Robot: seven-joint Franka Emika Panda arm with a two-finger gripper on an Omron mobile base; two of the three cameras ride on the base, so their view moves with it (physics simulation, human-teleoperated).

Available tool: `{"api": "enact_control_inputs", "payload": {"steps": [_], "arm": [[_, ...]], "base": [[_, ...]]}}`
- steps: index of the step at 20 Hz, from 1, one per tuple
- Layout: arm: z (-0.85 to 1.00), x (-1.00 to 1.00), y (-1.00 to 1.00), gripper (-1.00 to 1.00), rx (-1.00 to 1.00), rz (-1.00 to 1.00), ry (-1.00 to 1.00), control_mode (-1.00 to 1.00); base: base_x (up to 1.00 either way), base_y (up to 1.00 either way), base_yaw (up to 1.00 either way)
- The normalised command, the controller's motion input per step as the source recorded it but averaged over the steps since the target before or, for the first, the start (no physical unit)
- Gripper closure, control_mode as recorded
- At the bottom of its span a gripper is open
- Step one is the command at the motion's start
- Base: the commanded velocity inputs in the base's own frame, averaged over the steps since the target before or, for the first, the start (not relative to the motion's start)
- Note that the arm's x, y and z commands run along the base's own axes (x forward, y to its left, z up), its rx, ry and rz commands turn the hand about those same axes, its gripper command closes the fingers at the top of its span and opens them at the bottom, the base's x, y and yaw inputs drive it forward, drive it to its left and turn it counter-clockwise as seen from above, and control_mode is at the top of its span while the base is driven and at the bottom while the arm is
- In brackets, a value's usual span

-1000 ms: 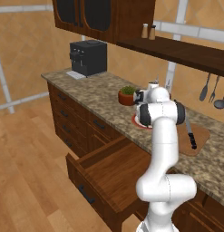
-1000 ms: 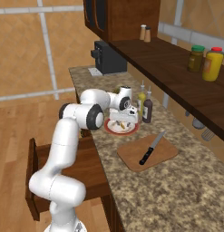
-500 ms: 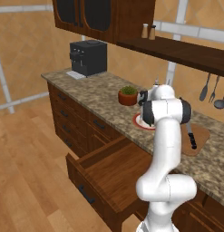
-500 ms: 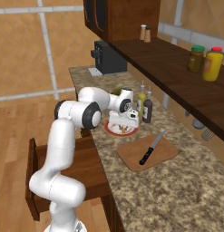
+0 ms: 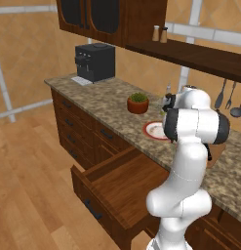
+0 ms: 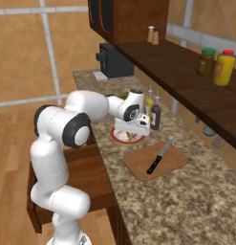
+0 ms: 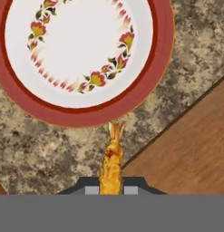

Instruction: Pick up the knife from the drawer and place it on the cutting board. Then place the meat from the plate to the cutting board.

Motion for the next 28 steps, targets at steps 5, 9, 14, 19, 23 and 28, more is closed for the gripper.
{"api": "enact_control_inputs", "payload": {"steps": [5,9,14,19,23,28], "arm": [[-0.16,-0.99,-0.54,1.00,-0.02,-0.05,-0.02,-1.00],[-0.04,-0.43,-0.78,1.00,-0.02,-0.05,0.00,-1.00],[-0.12,0.05,-0.43,1.00,0.00,-0.01,0.06,-1.00],[-0.46,0.35,-0.02,1.00,0.01,0.00,0.15,-1.00],[-0.33,0.03,-0.02,-1.00,0.00,0.00,0.07,-1.00],[0.02,-0.27,-0.14,-1.00,0.00,0.00,0.00,-1.00]], "base": [[0.00,0.00,0.00],[0.00,0.00,0.00],[0.00,0.00,0.00],[0.00,0.00,0.00],[0.00,0.00,0.00],[0.00,0.00,0.00]]}}
